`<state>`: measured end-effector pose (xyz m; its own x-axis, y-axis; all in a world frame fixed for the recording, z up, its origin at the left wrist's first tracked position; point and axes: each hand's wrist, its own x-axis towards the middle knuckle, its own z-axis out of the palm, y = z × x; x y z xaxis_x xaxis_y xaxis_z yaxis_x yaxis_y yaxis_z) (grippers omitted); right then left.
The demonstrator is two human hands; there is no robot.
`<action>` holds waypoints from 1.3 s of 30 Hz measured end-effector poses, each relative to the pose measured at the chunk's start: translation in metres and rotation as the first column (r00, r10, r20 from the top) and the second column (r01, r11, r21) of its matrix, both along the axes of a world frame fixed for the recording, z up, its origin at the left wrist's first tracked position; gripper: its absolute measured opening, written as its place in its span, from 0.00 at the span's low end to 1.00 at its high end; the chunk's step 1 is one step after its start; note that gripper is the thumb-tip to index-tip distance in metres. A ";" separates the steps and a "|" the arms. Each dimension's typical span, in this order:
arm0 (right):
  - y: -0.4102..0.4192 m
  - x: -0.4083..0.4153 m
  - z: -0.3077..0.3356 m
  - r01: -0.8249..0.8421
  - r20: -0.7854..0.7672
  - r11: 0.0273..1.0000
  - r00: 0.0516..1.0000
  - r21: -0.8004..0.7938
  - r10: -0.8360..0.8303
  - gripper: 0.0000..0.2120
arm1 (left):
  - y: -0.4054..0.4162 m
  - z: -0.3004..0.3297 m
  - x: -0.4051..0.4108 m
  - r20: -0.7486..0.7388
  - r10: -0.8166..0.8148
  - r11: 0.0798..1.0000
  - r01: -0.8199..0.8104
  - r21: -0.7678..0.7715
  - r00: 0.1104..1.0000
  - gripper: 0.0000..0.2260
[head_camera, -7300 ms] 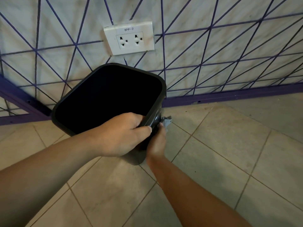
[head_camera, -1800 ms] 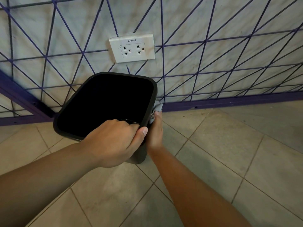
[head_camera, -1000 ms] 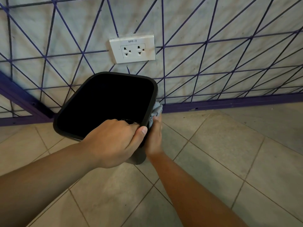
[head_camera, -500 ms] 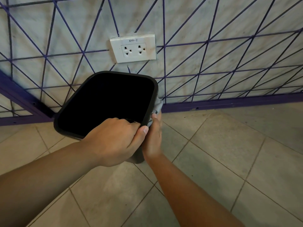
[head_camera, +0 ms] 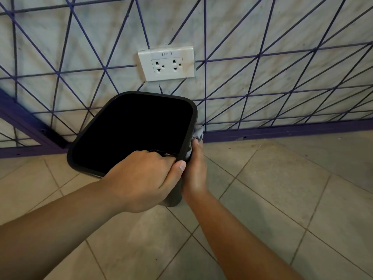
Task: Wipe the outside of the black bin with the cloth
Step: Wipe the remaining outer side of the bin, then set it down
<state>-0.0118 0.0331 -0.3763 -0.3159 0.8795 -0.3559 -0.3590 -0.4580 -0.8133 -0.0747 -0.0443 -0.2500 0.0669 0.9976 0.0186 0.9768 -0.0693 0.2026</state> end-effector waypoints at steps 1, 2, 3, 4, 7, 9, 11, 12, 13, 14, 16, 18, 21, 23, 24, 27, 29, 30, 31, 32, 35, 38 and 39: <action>-0.002 0.002 0.006 0.025 -0.018 0.999 1.000 0.047 -0.024 0.36 | 0.001 -0.001 -0.001 0.010 0.000 1.000 0.000 0.015 1.000 0.21; 0.000 0.000 0.003 0.028 -0.002 0.996 1.000 0.087 -0.028 0.38 | 0.001 -0.001 -0.002 0.012 0.000 1.000 -0.001 0.026 1.000 0.22; 0.004 -0.005 -0.008 0.028 0.021 0.997 0.999 0.068 -0.030 0.41 | 0.002 -0.002 -0.002 0.010 0.002 1.000 -0.002 0.027 1.000 0.22; 0.007 -0.012 -0.026 0.025 0.002 0.999 1.000 0.044 -0.025 0.45 | 0.001 -0.002 -0.003 0.012 0.003 1.000 -0.003 0.015 1.000 0.21; 0.005 -0.016 -0.026 0.020 -0.035 1.000 0.999 -0.004 -0.021 0.53 | 0.000 -0.002 -0.001 0.023 0.000 1.000 0.000 0.005 1.000 0.20; -0.004 -0.006 0.001 0.024 -0.057 0.999 0.998 0.035 -0.022 0.43 | 0.000 -0.004 -0.003 0.046 0.001 1.000 -0.002 0.020 0.999 0.21; 0.002 -0.002 0.000 0.005 -0.057 0.999 0.998 0.050 -0.002 0.41 | 0.002 -0.004 -0.005 0.036 -0.002 0.999 0.001 0.032 0.999 0.23; 0.009 -0.001 -0.003 -0.012 -0.083 1.000 0.997 0.003 0.012 0.43 | 0.001 -0.004 -0.004 0.034 0.000 0.999 -0.001 0.035 0.999 0.23; 0.013 -0.001 -0.008 -0.043 -0.099 0.999 0.994 -0.003 0.042 0.45 | 0.000 -0.004 -0.004 0.035 0.003 0.999 -0.004 0.036 0.999 0.23; 0.014 0.002 -0.006 -0.046 -0.121 0.999 0.992 0.000 0.046 0.45 | 0.000 -0.005 -0.003 0.037 0.003 0.999 -0.004 0.037 0.999 0.23; 0.002 0.007 0.012 -0.022 -0.083 1.000 0.996 0.009 0.023 0.40 | -0.001 -0.004 -0.004 0.045 -0.001 0.999 -0.001 0.044 0.999 0.22; -0.011 0.010 0.024 0.012 -0.083 0.993 0.997 0.120 -0.002 0.42 | 0.000 -0.004 -0.005 0.067 -0.001 0.999 -0.002 0.048 0.998 0.22; -0.005 0.000 0.004 0.026 -0.083 0.997 0.996 0.077 -0.019 0.49 | 0.002 -0.004 -0.005 0.055 -0.009 0.998 0.005 0.055 0.998 0.21; 0.002 -0.005 -0.013 0.017 -0.050 0.998 0.999 0.055 -0.015 0.46 | 0.001 -0.004 -0.005 0.050 -0.004 0.999 0.001 0.054 0.999 0.21; 0.004 -0.003 -0.008 0.010 -0.014 0.999 1.000 0.051 -0.010 0.41 | 0.001 -0.003 -0.004 0.052 0.000 0.999 -0.002 0.052 0.999 0.22; -0.010 0.010 0.025 0.012 0.000 0.992 1.000 0.122 -0.012 0.43 | 0.000 -0.002 -0.004 0.048 -0.004 0.999 0.002 0.041 0.999 0.23; -0.008 0.009 0.017 0.007 -0.018 0.999 1.000 0.042 -0.006 0.46 | 0.001 -0.001 -0.002 0.044 -0.003 0.999 0.001 0.044 0.999 0.22; -0.003 0.005 0.005 0.010 -0.013 1.000 1.000 0.014 -0.010 0.47 | 0.001 -0.002 -0.002 0.031 -0.002 0.999 0.001 0.047 1.000 0.22; 0.000 -0.001 -0.014 0.000 -0.017 1.000 1.000 -0.006 0.000 0.47 | 0.001 -0.002 -0.002 0.023 0.003 0.999 -0.004 0.046 1.000 0.21; 0.002 -0.005 -0.025 0.008 -0.003 1.000 1.000 -0.022 -0.008 0.46 | 0.000 -0.002 -0.002 0.025 0.011 0.999 -0.012 0.038 1.000 0.20; -0.006 0.001 0.001 0.019 0.062 1.000 0.998 0.014 -0.020 0.41 | 0.000 -0.001 -0.002 0.042 0.012 1.000 -0.013 0.016 0.999 0.19; -0.017 0.004 0.009 0.002 0.064 1.000 0.998 0.010 -0.002 0.44 | 0.002 0.000 -0.001 0.035 0.005 1.000 -0.006 0.017 0.999 0.19; -0.013 0.002 0.004 0.003 0.072 1.000 0.997 0.011 -0.004 0.44 | 0.002 0.000 -0.001 0.023 0.006 1.000 -0.006 0.018 1.000 0.19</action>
<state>-0.0098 0.0201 -0.3725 -0.2865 0.8845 -0.3681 -0.3014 -0.4479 -0.8418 -0.0759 -0.0418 -0.2498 0.0605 0.9974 0.0382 0.9724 -0.0675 0.2235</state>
